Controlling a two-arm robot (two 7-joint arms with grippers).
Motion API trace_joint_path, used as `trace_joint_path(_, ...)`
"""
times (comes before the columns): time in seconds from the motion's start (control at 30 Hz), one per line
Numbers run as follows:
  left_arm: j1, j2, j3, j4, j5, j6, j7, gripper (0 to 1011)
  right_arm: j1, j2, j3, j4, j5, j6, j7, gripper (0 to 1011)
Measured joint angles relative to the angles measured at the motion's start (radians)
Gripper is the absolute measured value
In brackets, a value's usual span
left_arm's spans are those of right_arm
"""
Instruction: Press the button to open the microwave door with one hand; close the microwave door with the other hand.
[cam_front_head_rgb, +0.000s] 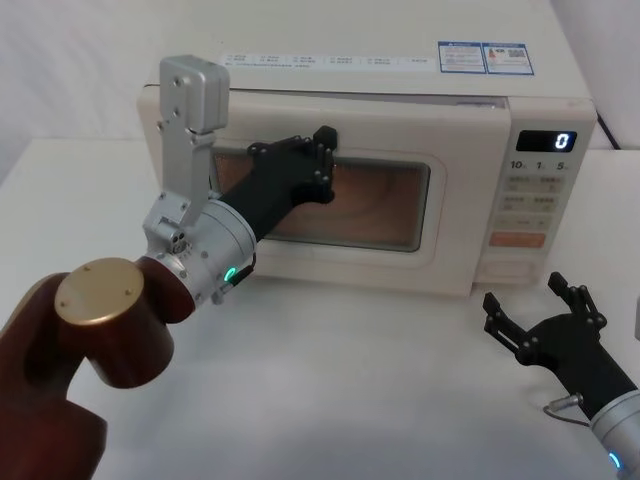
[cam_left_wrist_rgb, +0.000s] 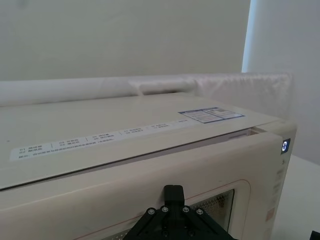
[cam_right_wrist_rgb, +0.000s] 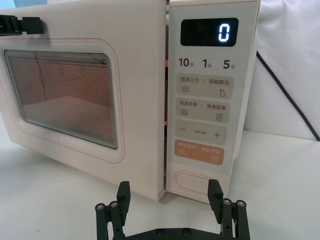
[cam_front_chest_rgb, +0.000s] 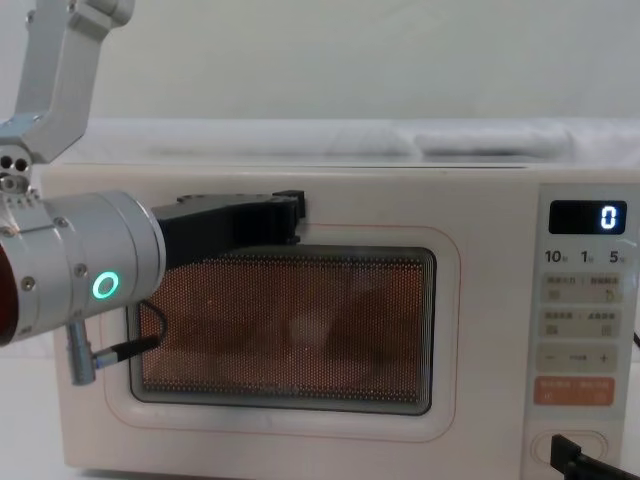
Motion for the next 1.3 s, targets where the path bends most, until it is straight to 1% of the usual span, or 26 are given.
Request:
trace_joint_path(0.4,-0.009,-0.019,-0.003,0.016,0.008,0.003,-0.003,0,0.000,0.000,0.000,0.000,0.000,0.000,0.000,1002)
trace_joint_path(1.3,-0.032,-0.037,-0.014,0.057,0.028,0.003,-0.007,0,0.000,0.000,0.000,0.000,0.000,0.000,0.000,1002)
